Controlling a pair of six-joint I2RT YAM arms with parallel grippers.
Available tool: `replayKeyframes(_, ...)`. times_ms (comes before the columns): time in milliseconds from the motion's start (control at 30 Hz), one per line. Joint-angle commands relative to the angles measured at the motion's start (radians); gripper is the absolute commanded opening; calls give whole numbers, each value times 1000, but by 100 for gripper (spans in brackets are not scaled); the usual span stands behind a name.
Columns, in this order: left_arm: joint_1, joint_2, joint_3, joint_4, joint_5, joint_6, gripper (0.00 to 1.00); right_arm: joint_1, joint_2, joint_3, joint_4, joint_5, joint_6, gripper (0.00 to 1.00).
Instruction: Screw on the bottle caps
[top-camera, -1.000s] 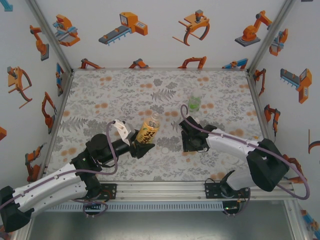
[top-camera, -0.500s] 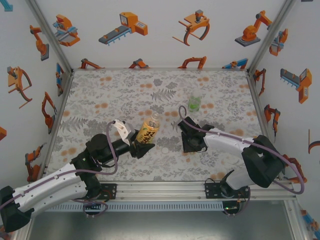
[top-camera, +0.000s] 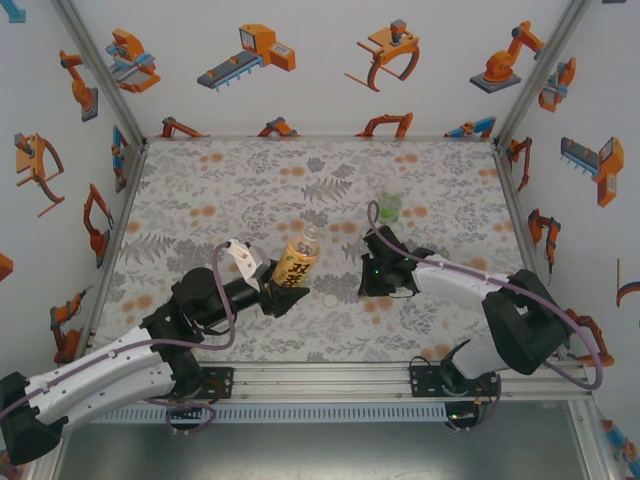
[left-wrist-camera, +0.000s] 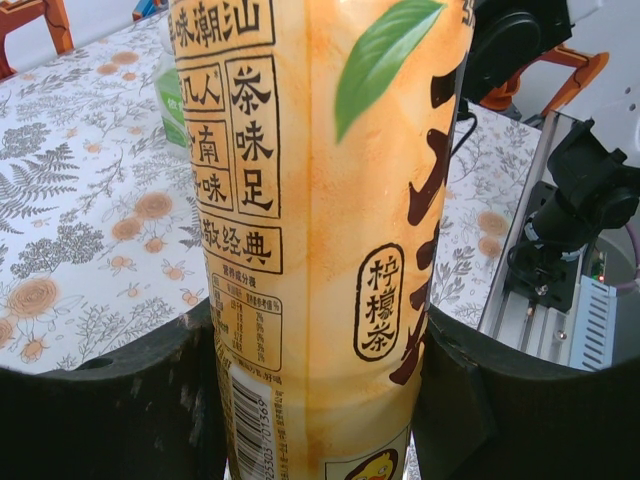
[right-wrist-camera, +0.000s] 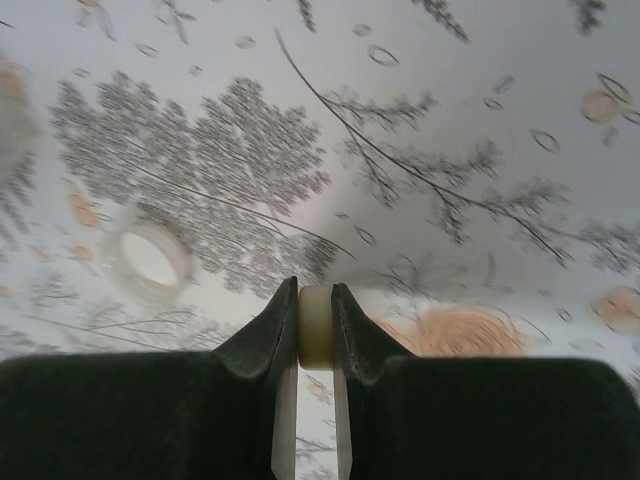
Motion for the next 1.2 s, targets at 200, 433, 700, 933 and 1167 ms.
replayKeyframes(200, 6, -30, -1, 16, 0, -20, 0, -127, 18, -130, 260, -235, 128, 13)
replayKeyframes(433, 6, -24, -4, 24, 2, -19, 0, -131, -6, -128, 79, -117, 73, 32)
replayKeyframes(700, 6, 8, -7, 62, 24, -33, 0, -129, -34, -67, -33, -73, 41, 49)
replayKeyframes(933, 6, 17, -4, 82, 36, -44, 0, -116, -53, 0, -117, -14, 9, 52)
replayKeyframes(1167, 6, 13, -3, 84, 37, -49, 0, -79, -34, 64, -159, 34, -11, 52)
